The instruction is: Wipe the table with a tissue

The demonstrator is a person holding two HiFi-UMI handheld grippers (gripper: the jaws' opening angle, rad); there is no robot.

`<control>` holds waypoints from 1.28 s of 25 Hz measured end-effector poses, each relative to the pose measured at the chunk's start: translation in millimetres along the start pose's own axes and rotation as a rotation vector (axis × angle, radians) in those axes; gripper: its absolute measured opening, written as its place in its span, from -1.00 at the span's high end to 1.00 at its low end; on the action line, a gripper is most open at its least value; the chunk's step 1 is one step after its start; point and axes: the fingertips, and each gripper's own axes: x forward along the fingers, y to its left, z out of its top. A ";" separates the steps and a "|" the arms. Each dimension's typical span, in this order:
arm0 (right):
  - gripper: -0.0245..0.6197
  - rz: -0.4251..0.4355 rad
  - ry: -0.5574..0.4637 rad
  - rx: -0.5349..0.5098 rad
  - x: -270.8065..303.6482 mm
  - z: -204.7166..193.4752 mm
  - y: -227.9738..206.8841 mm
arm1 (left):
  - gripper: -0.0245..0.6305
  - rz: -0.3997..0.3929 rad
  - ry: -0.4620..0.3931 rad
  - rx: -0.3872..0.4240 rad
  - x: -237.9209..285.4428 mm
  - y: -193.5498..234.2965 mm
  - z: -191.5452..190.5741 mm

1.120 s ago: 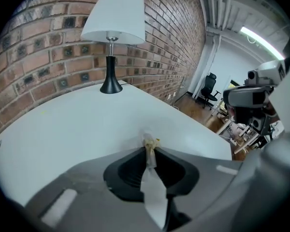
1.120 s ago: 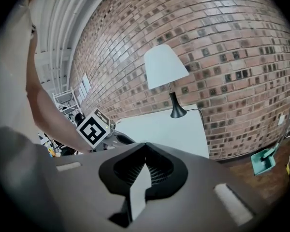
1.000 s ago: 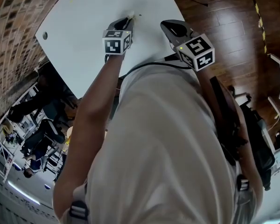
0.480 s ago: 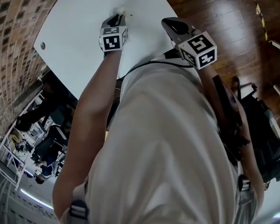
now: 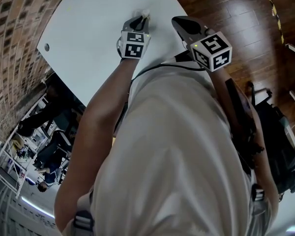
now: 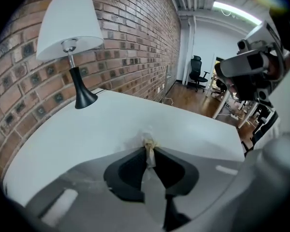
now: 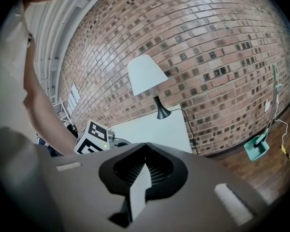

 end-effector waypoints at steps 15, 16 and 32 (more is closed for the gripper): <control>0.90 -0.050 -0.074 -0.016 -6.7 27.3 -20.2 | 0.76 -0.472 0.061 -0.133 -14.7 -109.8 6.3; 0.90 -0.044 -0.068 -0.023 -5.2 27.6 -19.4 | 0.76 -0.444 0.018 -0.162 -20.5 -104.7 8.3; 0.90 0.392 0.113 -0.319 52.6 -18.4 148.9 | 0.75 -0.010 -0.441 -0.598 -168.5 -33.8 -96.4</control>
